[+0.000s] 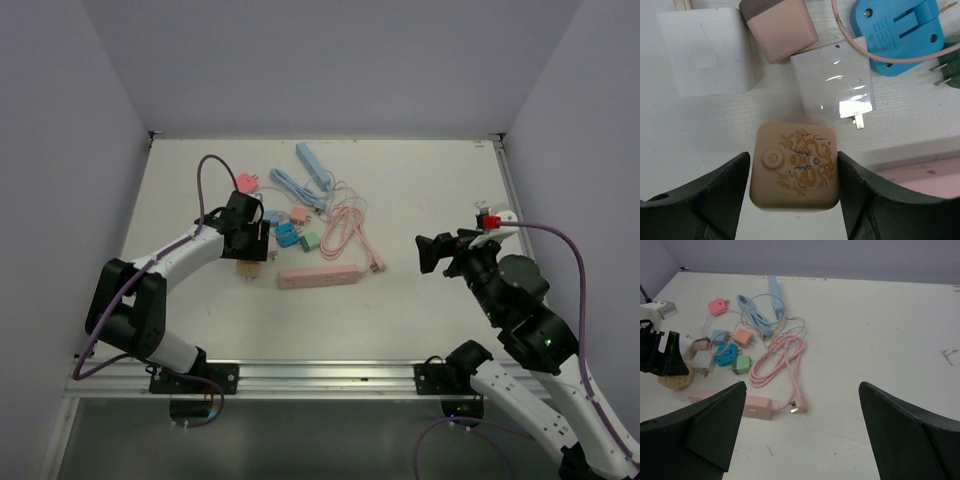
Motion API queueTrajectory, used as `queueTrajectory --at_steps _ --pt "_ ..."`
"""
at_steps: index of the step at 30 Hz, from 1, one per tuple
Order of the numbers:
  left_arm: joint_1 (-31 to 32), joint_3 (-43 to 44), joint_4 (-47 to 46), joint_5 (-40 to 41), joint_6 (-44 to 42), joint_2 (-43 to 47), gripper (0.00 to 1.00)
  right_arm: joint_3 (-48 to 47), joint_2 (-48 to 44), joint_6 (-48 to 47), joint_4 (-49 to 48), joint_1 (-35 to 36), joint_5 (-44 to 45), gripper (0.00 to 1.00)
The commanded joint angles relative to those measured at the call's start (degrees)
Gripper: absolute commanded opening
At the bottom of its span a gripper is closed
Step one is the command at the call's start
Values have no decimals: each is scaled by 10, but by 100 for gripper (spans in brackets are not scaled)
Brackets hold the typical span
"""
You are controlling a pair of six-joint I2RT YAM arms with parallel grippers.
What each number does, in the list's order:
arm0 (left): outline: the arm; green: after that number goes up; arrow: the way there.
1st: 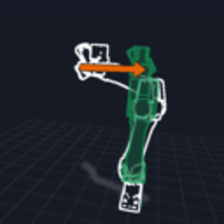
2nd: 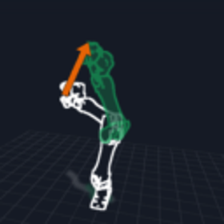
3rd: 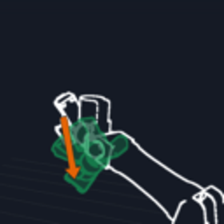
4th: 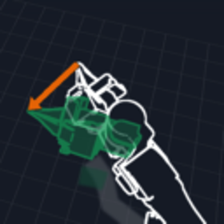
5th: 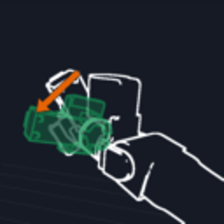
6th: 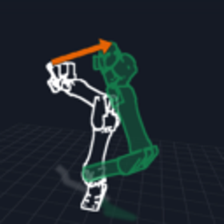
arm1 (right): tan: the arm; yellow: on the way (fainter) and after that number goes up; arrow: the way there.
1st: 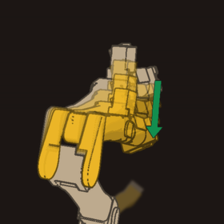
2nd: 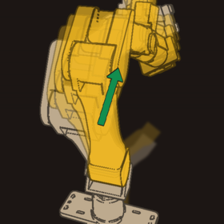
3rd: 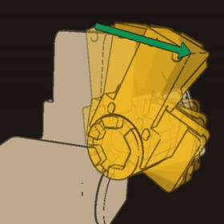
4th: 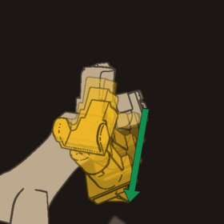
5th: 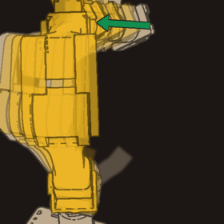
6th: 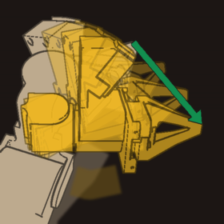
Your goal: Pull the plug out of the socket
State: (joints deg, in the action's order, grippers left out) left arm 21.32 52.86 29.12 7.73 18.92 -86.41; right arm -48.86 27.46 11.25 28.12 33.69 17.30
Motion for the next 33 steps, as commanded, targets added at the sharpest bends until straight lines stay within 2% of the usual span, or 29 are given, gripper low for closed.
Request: queueTrajectory --at_steps 1,6,11,13,14,15,16,17,25,33 --pt "-5 7 8 7 11 11 73 -9 -1 -8 13 -2 44 99" --pt "-5 13 21 1 14 35 75 -20 -7 -2 26 -2 61 99" --pt "-5 46 54 8 14 105 78 -47 -13 -10 48 -1 99 99" --pt "-5 68 74 17 15 149 86 -53 -21 -18 49 -1 108 99" --pt "-5 77 88 25 16 163 87 -53 -30 -22 47 -2 108 99" --pt "-5 83 94 31 15 195 93 -53 -36 -26 44 -1 108 99" --pt "-5 96 98 36 15 211 93 -52 -41 -37 40 -1 112 99" --pt "-5 102 104 47 16 228 100 -52 -46 -40 34 -1 116 99" --pt "-5 161 124 116 14 410 100 -65 -81 -70 38 -1 150 99" --pt "-5 138 52 218 -28 604 100 -46 -134 -79 19 -1 164 99"
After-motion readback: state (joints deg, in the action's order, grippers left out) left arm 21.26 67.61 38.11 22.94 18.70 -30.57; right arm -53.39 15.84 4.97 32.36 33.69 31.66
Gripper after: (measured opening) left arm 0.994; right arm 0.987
